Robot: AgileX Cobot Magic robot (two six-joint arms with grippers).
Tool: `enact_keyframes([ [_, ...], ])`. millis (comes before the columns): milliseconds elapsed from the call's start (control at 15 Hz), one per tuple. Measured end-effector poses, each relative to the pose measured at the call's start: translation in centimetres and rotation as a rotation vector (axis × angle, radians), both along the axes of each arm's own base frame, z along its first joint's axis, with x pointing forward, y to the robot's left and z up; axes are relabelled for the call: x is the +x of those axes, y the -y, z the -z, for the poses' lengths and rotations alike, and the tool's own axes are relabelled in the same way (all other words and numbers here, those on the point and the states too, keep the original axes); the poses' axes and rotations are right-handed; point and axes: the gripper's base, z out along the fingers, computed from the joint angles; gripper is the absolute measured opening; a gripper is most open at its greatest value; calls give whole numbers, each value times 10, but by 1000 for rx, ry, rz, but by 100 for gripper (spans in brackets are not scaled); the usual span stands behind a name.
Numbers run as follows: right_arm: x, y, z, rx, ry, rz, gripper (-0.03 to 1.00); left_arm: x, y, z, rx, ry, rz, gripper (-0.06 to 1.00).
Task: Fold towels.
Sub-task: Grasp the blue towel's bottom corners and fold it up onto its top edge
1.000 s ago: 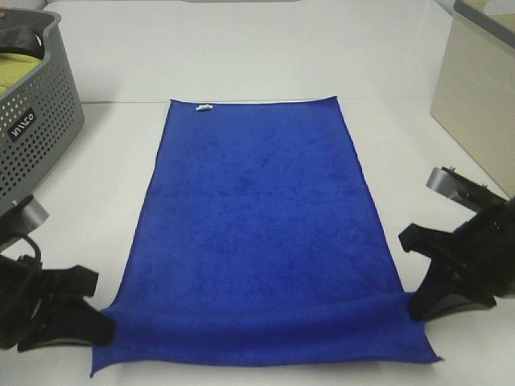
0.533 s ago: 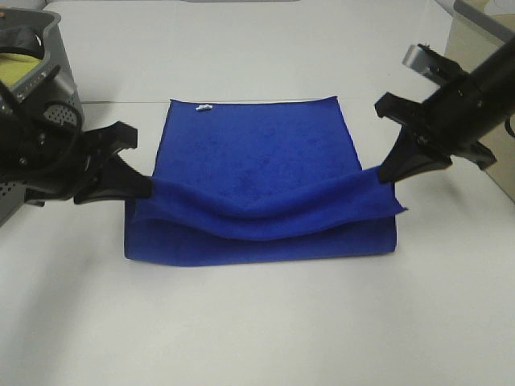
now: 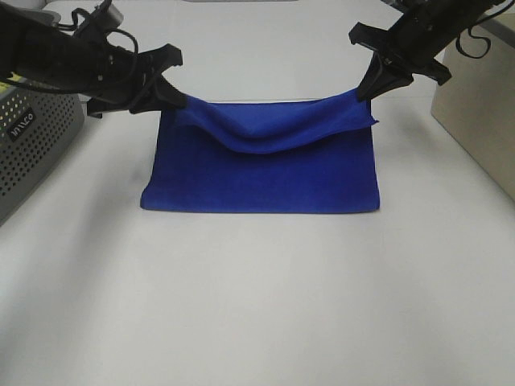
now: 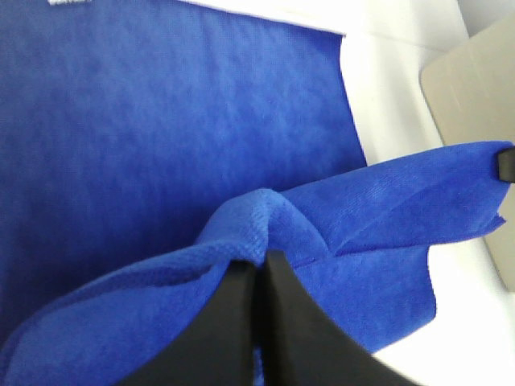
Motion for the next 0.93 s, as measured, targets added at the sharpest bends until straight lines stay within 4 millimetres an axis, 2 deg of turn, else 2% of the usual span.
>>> enact_keyframes([
  [200,31,0,7,-21,62,5,0,37,2,-8,25,111,-44,0],
  [467,57,0,27,-16,182,59,0,73,5,14,56,163,-71,0],
  [733,72,3,59,-26,258,116,0,93,0,39,176,244,-95,0],
  [933,77,3,69,-14,276,140,0,99,-6,44,242,284,-160,0],
])
